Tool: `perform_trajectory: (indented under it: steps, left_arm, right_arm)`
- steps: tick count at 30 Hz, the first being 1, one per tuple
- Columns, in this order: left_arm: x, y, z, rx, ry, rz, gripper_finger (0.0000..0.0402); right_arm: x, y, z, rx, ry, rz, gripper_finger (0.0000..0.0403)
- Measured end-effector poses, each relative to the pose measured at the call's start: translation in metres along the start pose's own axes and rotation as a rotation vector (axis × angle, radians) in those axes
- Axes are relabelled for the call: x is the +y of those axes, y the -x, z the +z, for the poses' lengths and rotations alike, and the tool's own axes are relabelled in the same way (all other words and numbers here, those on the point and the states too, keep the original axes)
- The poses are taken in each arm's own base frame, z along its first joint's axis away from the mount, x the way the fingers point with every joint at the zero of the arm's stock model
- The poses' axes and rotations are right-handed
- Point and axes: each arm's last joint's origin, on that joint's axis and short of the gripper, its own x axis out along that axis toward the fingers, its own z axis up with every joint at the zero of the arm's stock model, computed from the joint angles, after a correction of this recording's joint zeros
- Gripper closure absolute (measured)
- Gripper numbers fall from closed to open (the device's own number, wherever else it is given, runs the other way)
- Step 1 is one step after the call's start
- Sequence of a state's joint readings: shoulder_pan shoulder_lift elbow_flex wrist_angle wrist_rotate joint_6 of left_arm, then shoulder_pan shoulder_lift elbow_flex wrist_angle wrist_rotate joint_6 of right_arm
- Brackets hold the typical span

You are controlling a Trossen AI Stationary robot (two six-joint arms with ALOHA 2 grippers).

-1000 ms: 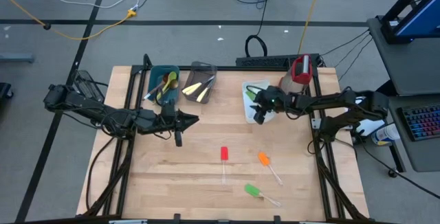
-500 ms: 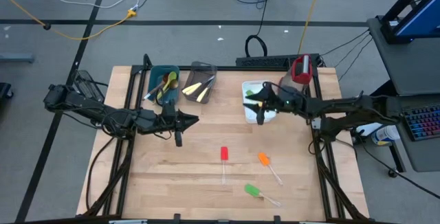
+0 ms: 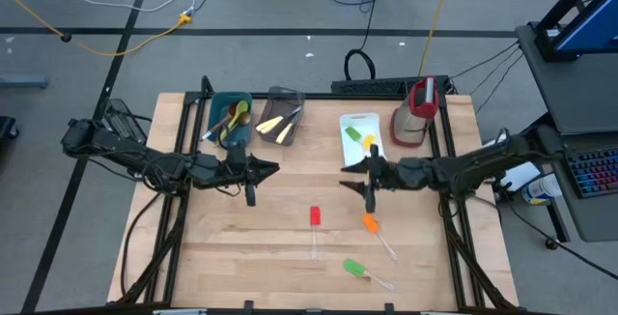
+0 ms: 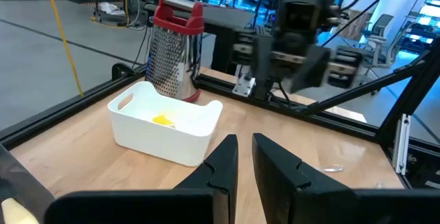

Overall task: Pick & Place Kitchen Items
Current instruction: Put the orange spatula into the white bin

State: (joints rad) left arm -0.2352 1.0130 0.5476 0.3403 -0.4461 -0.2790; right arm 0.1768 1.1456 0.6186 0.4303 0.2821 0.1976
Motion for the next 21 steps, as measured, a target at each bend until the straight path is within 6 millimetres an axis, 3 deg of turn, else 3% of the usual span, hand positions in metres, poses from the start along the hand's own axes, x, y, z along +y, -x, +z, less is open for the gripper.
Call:
perform_trajectory:
  steps: [5, 11, 21]
  left_arm:
    - [0.0, 0.0, 0.0, -0.002, 0.016, -0.001, 0.0357]
    - [0.0, 0.0, 0.0, -0.001, 0.018, 0.0, 0.0357]
    - [0.0, 0.0, 0.0, 0.0, 0.013, 0.0, 0.0357]
  right_arm:
    - [0.036, 0.0, 0.009, 0.037, -0.009, 0.04, 0.0236]
    - [0.07, -0.017, -0.005, 0.265, -0.089, 0.054, 0.0236]
    - [0.089, -0.017, -0.035, 0.757, -0.389, -0.085, 0.0236]
